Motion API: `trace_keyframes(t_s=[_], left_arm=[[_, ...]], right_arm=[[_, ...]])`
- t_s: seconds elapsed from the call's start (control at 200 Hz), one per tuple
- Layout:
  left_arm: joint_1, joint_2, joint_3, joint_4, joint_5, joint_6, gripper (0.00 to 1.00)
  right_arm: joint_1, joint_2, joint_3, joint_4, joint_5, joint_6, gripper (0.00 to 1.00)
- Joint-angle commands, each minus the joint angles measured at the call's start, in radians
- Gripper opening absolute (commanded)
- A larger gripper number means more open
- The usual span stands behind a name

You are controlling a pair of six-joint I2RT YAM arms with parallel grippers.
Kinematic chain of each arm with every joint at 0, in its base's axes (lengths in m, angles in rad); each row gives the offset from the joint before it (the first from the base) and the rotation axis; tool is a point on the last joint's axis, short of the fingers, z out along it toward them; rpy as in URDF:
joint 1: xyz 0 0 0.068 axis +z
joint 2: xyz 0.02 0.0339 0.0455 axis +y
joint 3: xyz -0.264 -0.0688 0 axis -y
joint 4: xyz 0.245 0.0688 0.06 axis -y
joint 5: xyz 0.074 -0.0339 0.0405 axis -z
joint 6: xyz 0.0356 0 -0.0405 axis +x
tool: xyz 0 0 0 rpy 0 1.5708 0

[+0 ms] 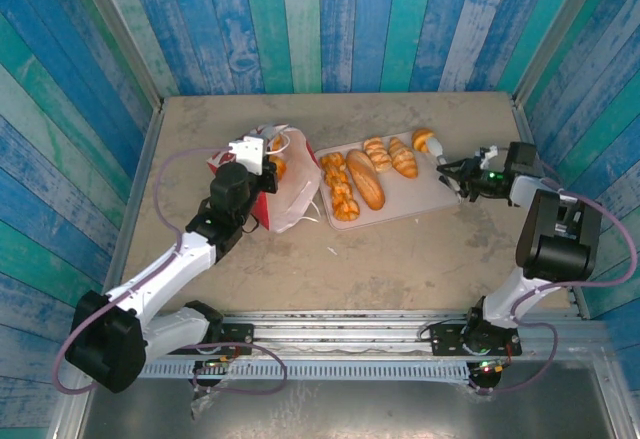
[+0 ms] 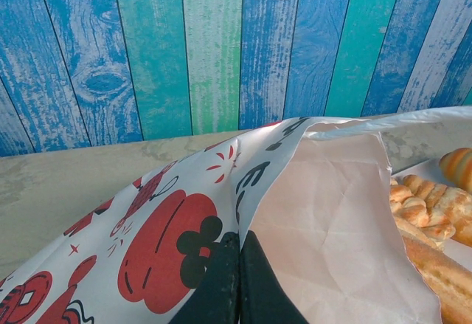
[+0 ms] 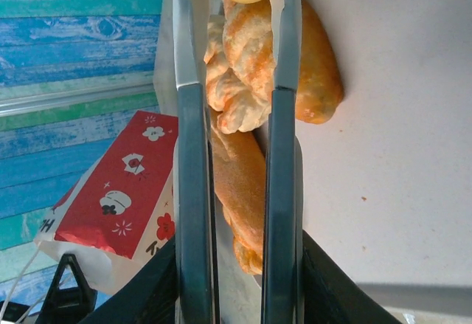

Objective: Take the fake bread out of the paper bag

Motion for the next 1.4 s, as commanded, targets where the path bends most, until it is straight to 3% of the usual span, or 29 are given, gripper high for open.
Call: trace_keyframes(t_s=[0.0, 0.165, 0.516, 0.992, 1.397], left_arm=[[-0.002, 0.02, 0.03, 0.012, -0.006, -0.008, 0.02], [-0.002, 0.029, 0.027, 0.017, -0.001, -0.016, 0.02], [-0.002, 0.027, 0.031, 0.003, 0.007, -0.012, 0.01], [-0.002, -0.001, 0.025, 0.007, 0.01, -0.005, 0.02], [-0.002, -0.003, 0.005, 0.014, 0.017, -0.016, 0.02]], right_arm=[[0.012, 0.022, 0.026, 0.043, -0.049, 0.012, 0.36], [0.011, 0.037, 0.013, 0.04, -0.043, 0.018, 0.37], [0.002, 0.012, -0.016, 0.031, -0.017, 0.036, 0.52], [-0.028, -0.104, -0.09, -0.063, 0.048, -0.012, 0.53], [-0.023, -0.071, -0.071, -0.066, 0.072, -0.019, 0.53]])
